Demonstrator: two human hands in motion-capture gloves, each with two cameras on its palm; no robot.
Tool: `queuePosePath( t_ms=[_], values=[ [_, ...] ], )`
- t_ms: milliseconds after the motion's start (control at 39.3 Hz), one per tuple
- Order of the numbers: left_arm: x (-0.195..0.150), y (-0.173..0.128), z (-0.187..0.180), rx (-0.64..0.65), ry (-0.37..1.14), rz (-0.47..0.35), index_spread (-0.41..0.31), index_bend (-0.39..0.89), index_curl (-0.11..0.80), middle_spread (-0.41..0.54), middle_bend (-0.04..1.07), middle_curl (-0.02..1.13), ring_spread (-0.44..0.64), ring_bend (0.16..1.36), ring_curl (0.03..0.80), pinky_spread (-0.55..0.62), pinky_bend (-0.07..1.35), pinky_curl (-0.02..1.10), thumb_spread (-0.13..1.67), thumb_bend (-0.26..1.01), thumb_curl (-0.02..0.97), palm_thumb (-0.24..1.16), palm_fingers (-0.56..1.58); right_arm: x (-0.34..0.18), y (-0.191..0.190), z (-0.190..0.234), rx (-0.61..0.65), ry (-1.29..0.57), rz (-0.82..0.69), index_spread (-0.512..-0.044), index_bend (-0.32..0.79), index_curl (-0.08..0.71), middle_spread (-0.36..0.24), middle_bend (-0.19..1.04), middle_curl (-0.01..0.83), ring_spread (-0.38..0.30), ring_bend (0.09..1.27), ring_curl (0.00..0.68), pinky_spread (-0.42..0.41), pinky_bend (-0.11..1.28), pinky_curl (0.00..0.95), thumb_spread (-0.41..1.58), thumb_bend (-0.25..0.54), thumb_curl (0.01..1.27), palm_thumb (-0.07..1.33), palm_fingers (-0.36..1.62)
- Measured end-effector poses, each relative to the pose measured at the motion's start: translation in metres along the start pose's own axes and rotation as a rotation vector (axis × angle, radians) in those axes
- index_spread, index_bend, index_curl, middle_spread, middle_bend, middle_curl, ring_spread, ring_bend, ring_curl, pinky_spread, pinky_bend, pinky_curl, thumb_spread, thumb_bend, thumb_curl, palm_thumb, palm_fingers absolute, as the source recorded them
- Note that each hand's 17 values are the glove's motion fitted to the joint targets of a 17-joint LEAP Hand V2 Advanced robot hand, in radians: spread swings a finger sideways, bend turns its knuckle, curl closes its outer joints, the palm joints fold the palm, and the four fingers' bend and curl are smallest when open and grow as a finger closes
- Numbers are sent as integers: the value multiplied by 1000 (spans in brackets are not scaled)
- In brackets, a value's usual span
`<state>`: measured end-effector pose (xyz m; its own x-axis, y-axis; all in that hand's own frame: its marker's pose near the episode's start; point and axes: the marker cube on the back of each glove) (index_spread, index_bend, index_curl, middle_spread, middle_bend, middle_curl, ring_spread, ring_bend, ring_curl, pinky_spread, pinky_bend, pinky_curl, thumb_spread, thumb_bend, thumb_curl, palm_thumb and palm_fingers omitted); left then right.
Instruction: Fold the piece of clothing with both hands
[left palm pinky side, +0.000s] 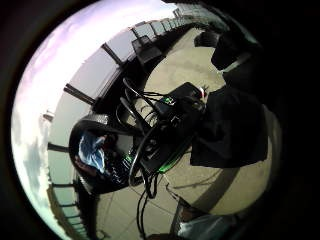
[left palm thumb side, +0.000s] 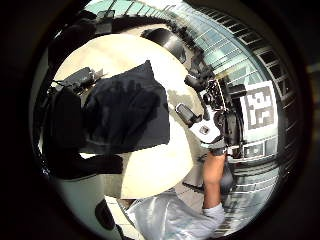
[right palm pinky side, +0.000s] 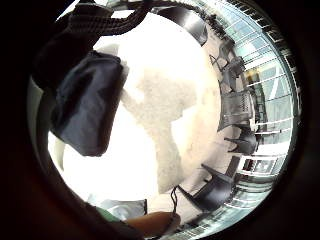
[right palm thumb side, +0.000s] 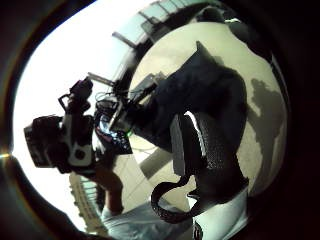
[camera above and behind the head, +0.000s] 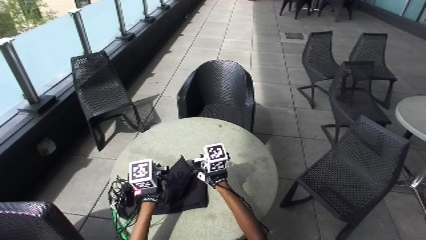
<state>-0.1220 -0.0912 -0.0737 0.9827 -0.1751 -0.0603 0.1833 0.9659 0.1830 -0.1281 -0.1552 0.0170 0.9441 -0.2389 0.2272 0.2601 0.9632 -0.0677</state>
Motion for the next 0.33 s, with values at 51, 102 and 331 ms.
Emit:
queuePosePath(
  t_ms=[51, 102, 331],
  values=[
    [10, 1, -1, 4, -13, 14, -135, 144, 344, -91, 169, 335, 91, 500, 326, 169, 368, 419, 1520, 78, 326, 565, 543, 25, 1, -12, 43, 115, 40, -315, 186, 207, -85, 432, 460, -40, 476, 380, 113, 537, 388, 1135, -27, 405, 550, 423],
    [23, 1, -2, 15, -31, 33, -135, 147, 344, -92, 167, 335, 90, 499, 325, 169, 366, 419, 1521, 77, 326, 565, 545, 49, 10, -30, 69, 236, 111, -320, 194, 222, -85, 412, 450, -25, 447, 363, 141, 505, 374, 1165, -21, 396, 545, 422],
    [71, 4, 12, 13, -42, 125, -139, 147, 343, -94, 167, 336, 87, 498, 327, 173, 362, 419, 1518, 74, 332, 571, 545, 98, 47, -68, 47, 339, 282, -335, 132, 254, -41, 283, 406, 77, 305, 326, 226, 499, 369, 1232, -27, 352, 495, 109]
  ],
)
